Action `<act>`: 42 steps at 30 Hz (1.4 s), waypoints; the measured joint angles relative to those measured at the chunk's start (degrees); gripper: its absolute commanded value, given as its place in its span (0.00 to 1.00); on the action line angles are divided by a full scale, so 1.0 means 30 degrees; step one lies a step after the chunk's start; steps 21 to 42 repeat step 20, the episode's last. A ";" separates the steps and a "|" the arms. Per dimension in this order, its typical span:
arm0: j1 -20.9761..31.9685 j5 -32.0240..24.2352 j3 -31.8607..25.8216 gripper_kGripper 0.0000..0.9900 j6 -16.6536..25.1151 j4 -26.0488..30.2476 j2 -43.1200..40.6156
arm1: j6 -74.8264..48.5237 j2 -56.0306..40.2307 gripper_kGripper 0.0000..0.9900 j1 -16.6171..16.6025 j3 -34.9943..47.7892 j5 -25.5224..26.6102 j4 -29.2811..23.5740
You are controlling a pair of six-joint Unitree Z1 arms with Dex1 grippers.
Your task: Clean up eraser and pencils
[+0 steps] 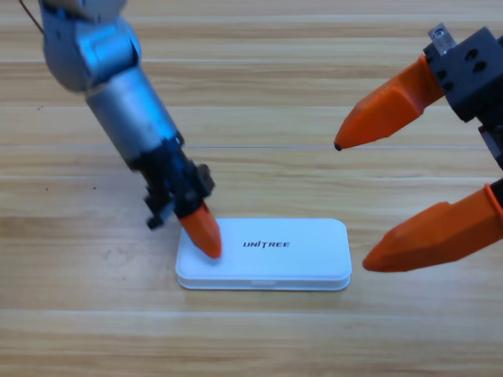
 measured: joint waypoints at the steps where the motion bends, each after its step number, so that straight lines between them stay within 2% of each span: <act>1: -0.0108 0.0152 -0.0772 0.13 -0.0002 0.1102 -0.0359 | 0.0000 0.0001 1.00 0.0000 0.0000 0.0000 0.0000; 3: -0.0369 0.0209 -0.2305 0.54 -0.0003 0.2749 -0.1443 | 0.0000 0.0005 1.00 0.0000 0.0000 0.0000 0.0000; 4: -0.0518 0.0210 -0.2948 0.71 -0.0015 0.3374 -0.2246 | 0.0000 0.0009 1.00 0.0000 -0.0001 0.0000 0.0000; 5: -0.0680 0.0222 -0.3267 0.83 -0.0141 0.3678 -0.3115 | 0.0000 0.0016 1.00 0.0000 -0.0001 0.0000 0.0000; 7: -0.1123 0.0408 -0.3326 0.98 -0.1018 0.3940 -0.5059 | 0.0000 0.0030 1.00 0.0000 -0.0003 0.0000 0.0000; 10: -0.1837 0.0488 -0.2475 1.00 -0.2144 0.4000 -0.7553 | 0.0000 0.0042 1.00 0.0000 -0.0004 0.0000 -0.0001; 15: -0.2565 0.0504 -0.0643 1.00 -0.2570 0.3999 -0.9761 | 0.0000 0.0052 1.00 0.0000 -0.0005 0.0000 -0.0001; 42: -0.2696 0.0687 -0.0366 1.00 -0.2585 0.3954 -0.9963 | 0.0000 0.0063 1.00 0.0000 -0.0007 0.0000 -0.0001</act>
